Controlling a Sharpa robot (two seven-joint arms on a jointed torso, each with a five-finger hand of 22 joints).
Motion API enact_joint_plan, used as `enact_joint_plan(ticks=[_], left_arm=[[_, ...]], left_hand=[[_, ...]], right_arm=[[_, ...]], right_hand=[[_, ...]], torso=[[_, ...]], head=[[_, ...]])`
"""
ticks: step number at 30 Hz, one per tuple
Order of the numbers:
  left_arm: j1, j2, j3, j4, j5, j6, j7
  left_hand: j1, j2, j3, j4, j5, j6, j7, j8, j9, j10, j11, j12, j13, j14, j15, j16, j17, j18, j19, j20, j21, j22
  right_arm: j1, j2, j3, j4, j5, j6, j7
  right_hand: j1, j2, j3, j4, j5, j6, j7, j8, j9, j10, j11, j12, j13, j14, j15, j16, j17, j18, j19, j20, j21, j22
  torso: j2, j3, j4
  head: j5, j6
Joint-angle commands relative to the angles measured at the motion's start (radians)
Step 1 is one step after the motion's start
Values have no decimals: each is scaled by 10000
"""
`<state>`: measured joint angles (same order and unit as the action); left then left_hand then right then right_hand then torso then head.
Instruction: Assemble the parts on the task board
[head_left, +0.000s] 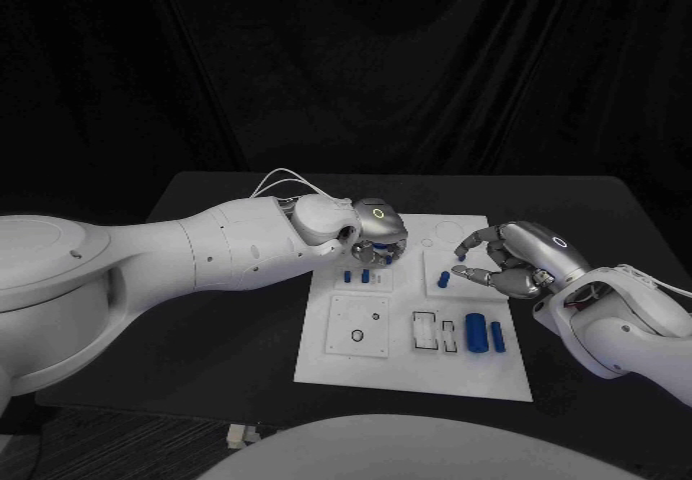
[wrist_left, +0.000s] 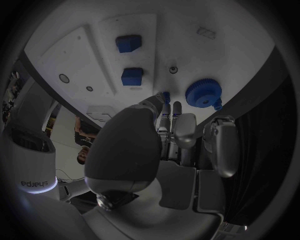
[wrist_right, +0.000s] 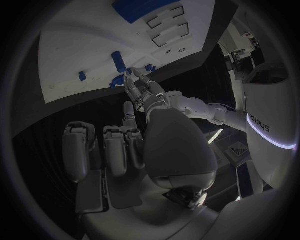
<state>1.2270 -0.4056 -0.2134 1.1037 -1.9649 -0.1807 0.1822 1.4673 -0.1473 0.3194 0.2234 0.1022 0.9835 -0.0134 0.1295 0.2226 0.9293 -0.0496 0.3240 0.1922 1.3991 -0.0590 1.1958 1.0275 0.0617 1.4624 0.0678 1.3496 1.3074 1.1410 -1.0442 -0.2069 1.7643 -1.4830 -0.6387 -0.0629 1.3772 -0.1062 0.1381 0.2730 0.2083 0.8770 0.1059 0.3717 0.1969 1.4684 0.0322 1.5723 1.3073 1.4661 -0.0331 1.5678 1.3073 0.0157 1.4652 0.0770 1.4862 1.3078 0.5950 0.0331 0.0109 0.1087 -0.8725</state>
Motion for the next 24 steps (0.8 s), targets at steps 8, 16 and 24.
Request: enact_joint_plan(ticks=[8,16,24], left_arm=[[-92,120,12,-206,-16,-69,53],[-175,161,13,-300,-16,-398,189],[-205,114,13,-312,-16,-803,249]], left_hand=[[-35,51,137,-41,104,191,3,76,0,278,-44,-76,-58,-149,17,-154,-265,-98,49,-1,-158,1943],[-64,202,265,-247,318,765,28,346,142,884,-91,-32,-105,-164,17,-224,-457,-85,18,2,-240,1924],[-79,301,315,-568,601,1281,146,542,301,1518,-33,-186,-181,-41,-11,-226,-561,-85,28,1,-261,1924]], right_arm=[[-24,-12,5,-15,-24,4,-61],[-40,-4,5,-28,-24,22,-68],[-53,-20,5,-20,-24,33,-77]], right_hand=[[-26,6,20,36,48,91,-2,-24,12,1024,-64,-15,2635,1047,-65,30,2635,82,607,-70,1,2315],[-26,9,20,38,52,96,-3,-22,13,1024,-65,-15,2635,1047,-65,30,2635,84,602,-70,-8,2311],[-26,9,20,38,52,96,-3,-22,13,1024,-65,-15,2635,1047,-65,30,2635,84,602,-70,-8,2311]], torso=[[-1,0,2],[2,2,-3],[-6,-2,6]], head=[[0,-2],[9,-2],[-11,-2]])
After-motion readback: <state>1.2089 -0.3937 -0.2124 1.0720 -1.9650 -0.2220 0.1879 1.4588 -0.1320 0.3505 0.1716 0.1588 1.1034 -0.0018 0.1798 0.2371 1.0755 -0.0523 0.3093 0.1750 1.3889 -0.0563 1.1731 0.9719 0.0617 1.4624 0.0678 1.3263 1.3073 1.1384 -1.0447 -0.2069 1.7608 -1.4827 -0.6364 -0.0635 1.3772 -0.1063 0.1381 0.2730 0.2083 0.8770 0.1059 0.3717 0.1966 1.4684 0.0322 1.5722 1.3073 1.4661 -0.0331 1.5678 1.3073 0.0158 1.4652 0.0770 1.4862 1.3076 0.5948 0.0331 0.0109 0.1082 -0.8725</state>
